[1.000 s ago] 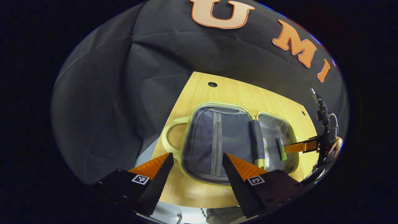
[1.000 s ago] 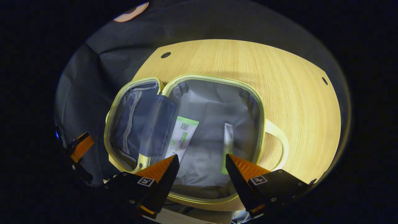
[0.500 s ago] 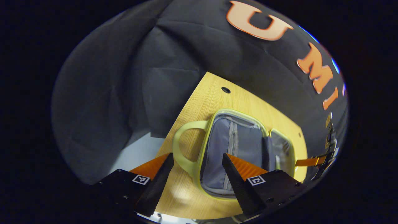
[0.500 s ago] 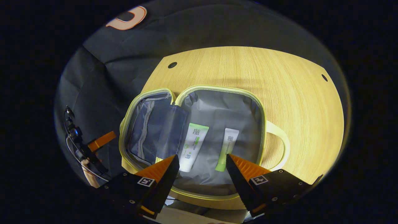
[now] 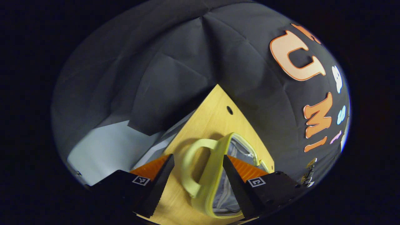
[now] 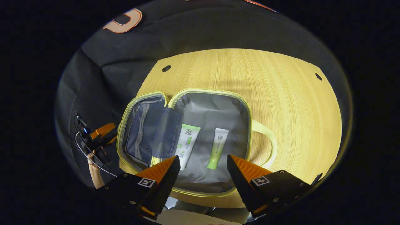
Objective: First open the suitcase, pack the skin care products into it, and then close the suitcase.
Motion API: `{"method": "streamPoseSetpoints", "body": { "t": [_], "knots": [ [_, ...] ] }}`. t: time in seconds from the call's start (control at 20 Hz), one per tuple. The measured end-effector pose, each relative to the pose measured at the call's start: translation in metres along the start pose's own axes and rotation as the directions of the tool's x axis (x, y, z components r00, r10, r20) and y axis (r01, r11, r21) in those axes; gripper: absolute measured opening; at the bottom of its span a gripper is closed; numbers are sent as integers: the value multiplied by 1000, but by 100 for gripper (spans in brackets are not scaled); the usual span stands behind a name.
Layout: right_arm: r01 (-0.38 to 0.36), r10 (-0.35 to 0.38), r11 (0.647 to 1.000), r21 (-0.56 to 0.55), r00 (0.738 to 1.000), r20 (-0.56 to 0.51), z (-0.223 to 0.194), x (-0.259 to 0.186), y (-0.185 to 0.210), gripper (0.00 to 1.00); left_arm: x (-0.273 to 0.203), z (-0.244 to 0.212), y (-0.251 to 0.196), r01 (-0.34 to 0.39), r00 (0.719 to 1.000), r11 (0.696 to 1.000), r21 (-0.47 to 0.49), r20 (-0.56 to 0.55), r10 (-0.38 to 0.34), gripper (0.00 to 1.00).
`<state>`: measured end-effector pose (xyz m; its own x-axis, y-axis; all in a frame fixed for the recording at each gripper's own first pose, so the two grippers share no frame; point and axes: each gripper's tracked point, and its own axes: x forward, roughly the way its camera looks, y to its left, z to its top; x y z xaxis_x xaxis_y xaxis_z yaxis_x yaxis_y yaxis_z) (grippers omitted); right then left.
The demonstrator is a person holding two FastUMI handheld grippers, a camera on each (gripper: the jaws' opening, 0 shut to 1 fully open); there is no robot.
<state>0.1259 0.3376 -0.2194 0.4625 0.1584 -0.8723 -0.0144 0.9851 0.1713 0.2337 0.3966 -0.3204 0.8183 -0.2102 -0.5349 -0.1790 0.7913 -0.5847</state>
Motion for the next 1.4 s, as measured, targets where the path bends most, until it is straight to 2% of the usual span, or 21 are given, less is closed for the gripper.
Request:
{"method": "streamPoseSetpoints", "body": {
  "t": [0.15, 0.3, 0.4, 0.45, 0.5, 0.55, 0.6, 0.75, 0.9, 1.2, 1.4],
  "knots": [
    [10, -10, 1000, 0, 1000, -7, -3, 1, -2, 96, 6, -9, -1, 51, 998, 995, -82, -29, -54, 97],
    [9, -9, 1000, 6, 1000, -8, -4, 2, 1, 96, 18, -20, 4, 80, 996, 991, -111, -40, -85, 95],
    [6, -6, 1000, 13, 1000, -9, -5, 2, 2, 96, 25, -24, 9, 60, 996, 991, -121, -55, -67, 62],
    [7, -7, 1000, 15, 1000, -10, -7, 2, 2, 96, 29, -24, 14, 24, 998, 990, -140, -57, -32, 38],
    [8, -8, 1000, 17, 1000, -8, -6, 1, 1, 96, 35, -34, 11, 33, 994, 989, -143, -97, -47, 15],
    [10, -10, 1000, 18, 1000, -7, -7, 1, 0, 96, 29, -38, 10, 23, 993, 989, -148, -108, -40, 15],
    [10, -10, 1000, 22, 1000, -6, -7, 0, -1, 96, 34, -32, 5, 26, 993, 991, -134, -112, -41, 7],
    [-1, 0, 999, 33, 1000, 12, -4, -3, -3, 96, 15, -23, -6, -35, 992, 999, 1, -123, 34, 7],
    [-10, 9, 1000, 26, 999, 44, 2, -10, -5, 96, -1, -9, -38, -90, 990, 984, 153, -96, 105, 6],
    [-45, 41, 999, 23, 988, 149, 21, -39, -19, 96, -46, 17, -115, -105, 992, 941, 321, -37, 123, 6],
    [-32, 27, 999, 14, 963, 269, 43, -72, -49, 96, -70, 11, -171, -124, 990, 898, 422, -13, 142, 6]
  ]
}}
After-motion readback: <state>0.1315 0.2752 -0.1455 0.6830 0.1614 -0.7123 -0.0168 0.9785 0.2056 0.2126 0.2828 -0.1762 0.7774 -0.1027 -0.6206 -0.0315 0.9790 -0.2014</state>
